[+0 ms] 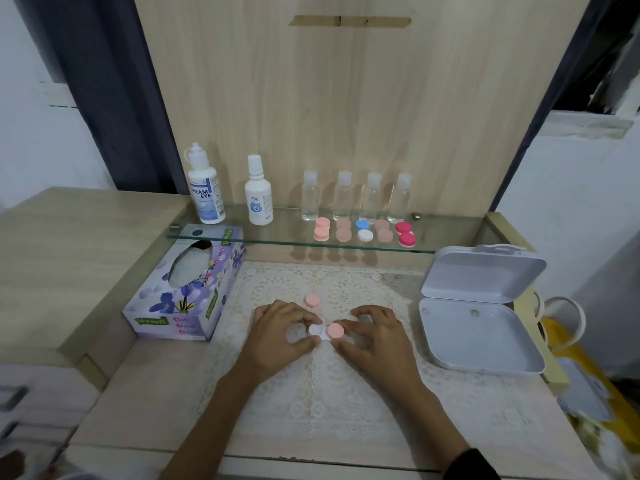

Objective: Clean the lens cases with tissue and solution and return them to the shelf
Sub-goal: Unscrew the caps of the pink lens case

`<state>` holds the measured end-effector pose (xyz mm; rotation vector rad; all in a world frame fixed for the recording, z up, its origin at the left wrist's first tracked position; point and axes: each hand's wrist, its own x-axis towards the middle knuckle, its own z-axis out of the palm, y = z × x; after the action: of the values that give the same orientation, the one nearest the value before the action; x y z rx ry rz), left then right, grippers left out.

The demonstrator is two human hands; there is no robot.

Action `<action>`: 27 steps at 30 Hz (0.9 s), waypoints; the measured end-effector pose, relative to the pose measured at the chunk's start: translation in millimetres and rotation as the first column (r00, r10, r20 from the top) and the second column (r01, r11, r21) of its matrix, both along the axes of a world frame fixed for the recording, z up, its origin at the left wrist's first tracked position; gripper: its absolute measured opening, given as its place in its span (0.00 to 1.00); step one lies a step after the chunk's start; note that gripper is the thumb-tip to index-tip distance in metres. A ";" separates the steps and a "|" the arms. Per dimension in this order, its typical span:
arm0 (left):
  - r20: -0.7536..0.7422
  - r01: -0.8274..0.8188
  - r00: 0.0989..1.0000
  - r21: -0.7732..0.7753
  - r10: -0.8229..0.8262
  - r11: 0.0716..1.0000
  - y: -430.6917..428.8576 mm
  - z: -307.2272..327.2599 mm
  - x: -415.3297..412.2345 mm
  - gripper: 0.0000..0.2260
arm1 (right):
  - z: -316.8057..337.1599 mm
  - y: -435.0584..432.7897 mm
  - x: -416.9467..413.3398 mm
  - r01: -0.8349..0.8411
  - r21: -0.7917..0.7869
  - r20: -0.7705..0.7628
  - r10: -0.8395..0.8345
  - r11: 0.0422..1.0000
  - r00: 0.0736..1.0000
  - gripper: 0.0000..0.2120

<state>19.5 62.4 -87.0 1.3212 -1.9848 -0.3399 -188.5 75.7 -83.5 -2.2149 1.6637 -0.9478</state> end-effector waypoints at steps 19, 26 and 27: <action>-0.020 -0.013 1.000 0.013 0.013 1.000 -0.6 0.9 -0.5 0.12 | 3.4 -14.6 10.4 -0.094 -0.034 0.029 0.095 0.995 0.995 0.22; -0.015 -0.014 1.000 0.019 0.015 1.000 -1.4 -0.3 0.1 0.12 | 2.8 -14.3 10.7 -0.133 0.014 0.026 0.132 0.991 0.991 0.12; -0.017 -0.014 1.000 0.020 0.014 1.000 -1.5 -0.4 0.2 0.11 | 2.1 -13.9 11.0 -0.138 0.019 0.027 0.138 0.990 0.990 0.11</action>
<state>19.6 60.9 -87.4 1.3400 -1.9619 -0.3635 -177.5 61.8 -81.4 -2.2603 1.4809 -0.9147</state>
